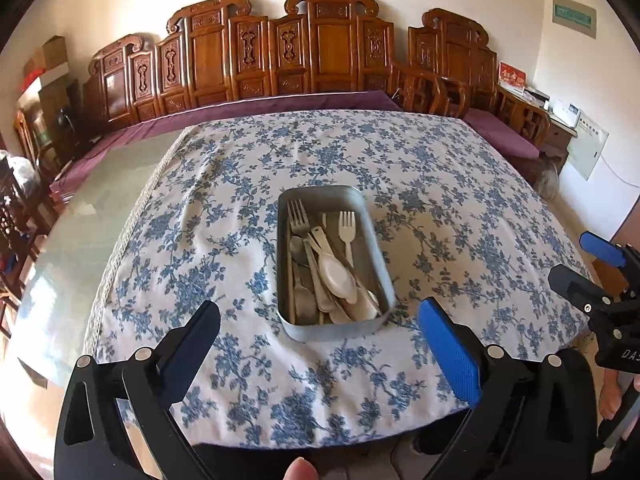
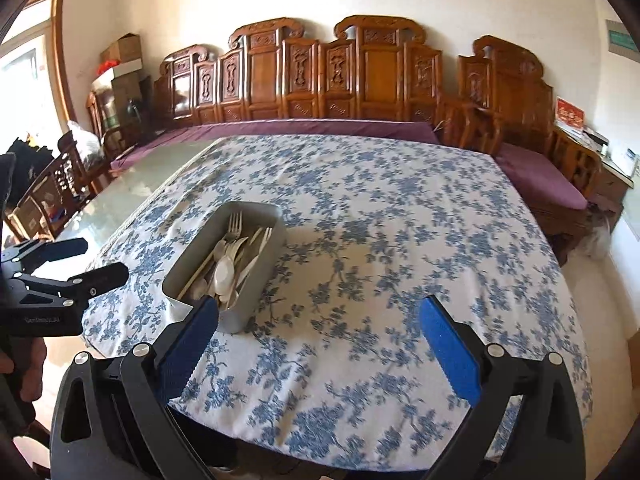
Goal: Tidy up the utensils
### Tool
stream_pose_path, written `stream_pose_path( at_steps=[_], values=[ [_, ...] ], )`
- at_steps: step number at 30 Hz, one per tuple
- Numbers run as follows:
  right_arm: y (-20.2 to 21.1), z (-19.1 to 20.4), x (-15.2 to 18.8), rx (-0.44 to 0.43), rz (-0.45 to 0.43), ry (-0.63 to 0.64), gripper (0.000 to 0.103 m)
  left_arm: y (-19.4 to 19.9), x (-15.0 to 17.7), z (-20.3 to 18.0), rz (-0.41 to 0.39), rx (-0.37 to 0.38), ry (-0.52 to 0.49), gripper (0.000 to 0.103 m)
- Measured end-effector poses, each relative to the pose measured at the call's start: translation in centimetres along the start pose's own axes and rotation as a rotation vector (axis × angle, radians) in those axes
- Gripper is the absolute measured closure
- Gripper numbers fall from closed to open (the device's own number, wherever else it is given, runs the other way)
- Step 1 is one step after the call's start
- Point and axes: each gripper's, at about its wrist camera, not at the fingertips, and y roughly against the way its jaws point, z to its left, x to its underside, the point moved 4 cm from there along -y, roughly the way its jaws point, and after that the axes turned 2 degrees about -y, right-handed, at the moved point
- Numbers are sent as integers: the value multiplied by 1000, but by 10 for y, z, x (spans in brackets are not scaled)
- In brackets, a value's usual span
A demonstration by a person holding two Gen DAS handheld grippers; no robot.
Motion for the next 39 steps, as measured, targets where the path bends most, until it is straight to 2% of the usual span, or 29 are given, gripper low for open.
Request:
stream_pose_path(
  at_steps=[5,11,15,27,39],
  values=[
    [25,-14,5,29,-31,-22,2,16,8,-16,5,1,3,8],
    [54,-21,8,43,-68,-30,2,41,13,-32,-34,28,10,8],
    [73,-21,10,51,-94,-40,2,60,13,-43,-61,14,-7,8],
    [142,-13,-13,53,-230,-34,2,146,-8,-59,-225,1,-9,8],
    [204,0,-37,56,-371,-6,2,208,-23,-65,-363,-11,-4,8]
  ],
)
